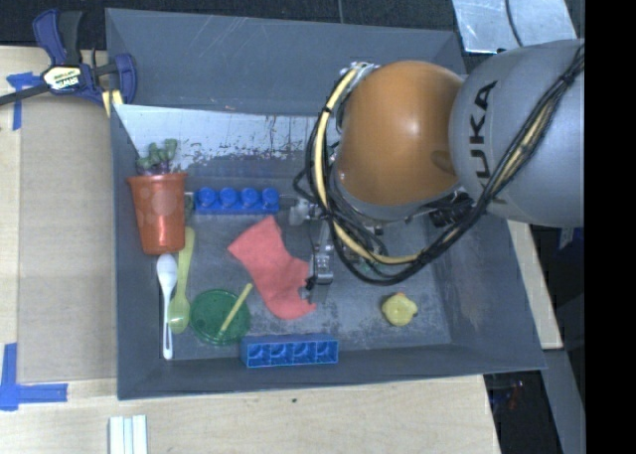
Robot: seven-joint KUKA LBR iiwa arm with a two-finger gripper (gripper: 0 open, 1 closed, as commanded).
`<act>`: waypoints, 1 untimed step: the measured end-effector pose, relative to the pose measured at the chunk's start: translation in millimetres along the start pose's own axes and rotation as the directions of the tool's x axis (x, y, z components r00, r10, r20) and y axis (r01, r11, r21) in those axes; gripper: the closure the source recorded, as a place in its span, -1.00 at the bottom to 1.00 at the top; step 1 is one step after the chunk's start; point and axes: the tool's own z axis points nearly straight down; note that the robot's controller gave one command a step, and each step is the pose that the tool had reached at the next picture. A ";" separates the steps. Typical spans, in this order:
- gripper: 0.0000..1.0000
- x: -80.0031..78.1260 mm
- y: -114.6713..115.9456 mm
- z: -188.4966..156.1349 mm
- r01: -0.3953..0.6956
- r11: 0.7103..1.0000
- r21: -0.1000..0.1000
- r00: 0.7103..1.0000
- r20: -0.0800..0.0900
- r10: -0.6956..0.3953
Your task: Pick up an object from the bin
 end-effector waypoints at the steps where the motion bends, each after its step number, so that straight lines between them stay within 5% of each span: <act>1: -1.00 -5.7 -58.5 16.3 -0.042 0.999 -0.001 0.999 0.001 0.042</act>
Offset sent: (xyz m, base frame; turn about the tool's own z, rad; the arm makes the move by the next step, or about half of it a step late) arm 0.0232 -0.0416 -0.1037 -0.1146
